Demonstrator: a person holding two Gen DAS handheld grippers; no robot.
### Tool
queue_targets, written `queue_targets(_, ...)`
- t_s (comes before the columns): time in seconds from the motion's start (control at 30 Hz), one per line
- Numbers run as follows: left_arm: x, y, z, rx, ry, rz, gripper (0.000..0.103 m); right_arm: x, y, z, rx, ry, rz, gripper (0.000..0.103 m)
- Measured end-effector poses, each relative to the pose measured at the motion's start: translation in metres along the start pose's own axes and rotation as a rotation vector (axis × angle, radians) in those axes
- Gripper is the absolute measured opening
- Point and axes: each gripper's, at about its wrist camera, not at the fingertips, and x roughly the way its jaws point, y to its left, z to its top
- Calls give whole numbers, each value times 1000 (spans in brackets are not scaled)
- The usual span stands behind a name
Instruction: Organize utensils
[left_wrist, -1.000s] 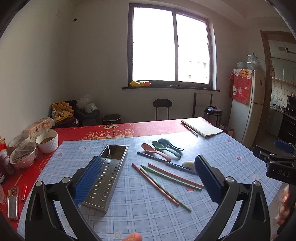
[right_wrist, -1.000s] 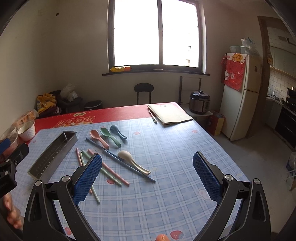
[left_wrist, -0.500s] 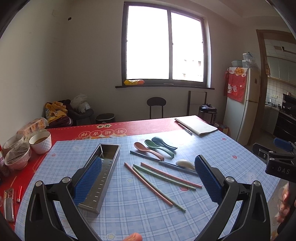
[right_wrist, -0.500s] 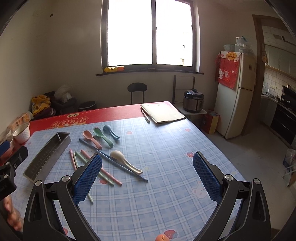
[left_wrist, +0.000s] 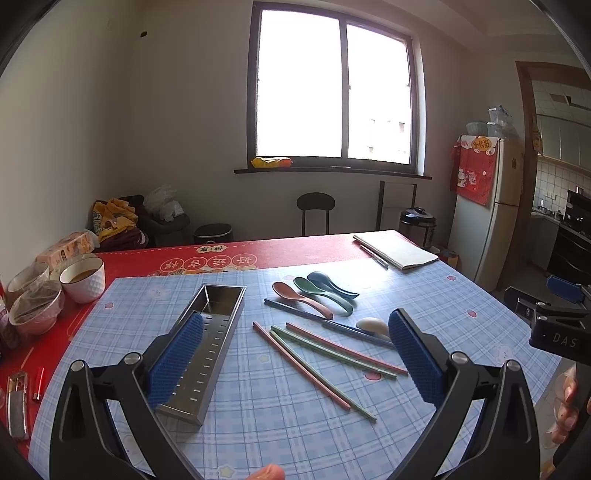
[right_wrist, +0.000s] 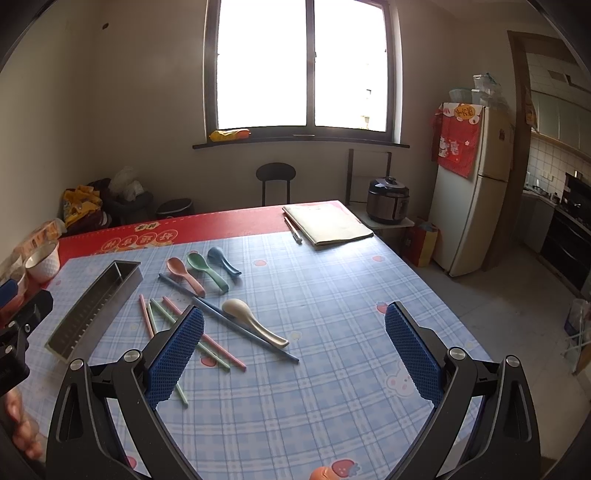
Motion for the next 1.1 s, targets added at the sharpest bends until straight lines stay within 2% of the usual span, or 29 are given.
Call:
queue_targets(0.73, 4, 3, 2, -7, 3, 0, 98, 7, 4, 1, -6, 11, -5, 96)
queue_targets(0.93, 19, 9, -4, -29, 30, -14, 98, 20, 0, 2, 2, 37, 26, 96)
queue_targets(1.1, 41, 22, -17, -76, 86, -5, 97, 43, -8, 0, 28, 73, 98, 96)
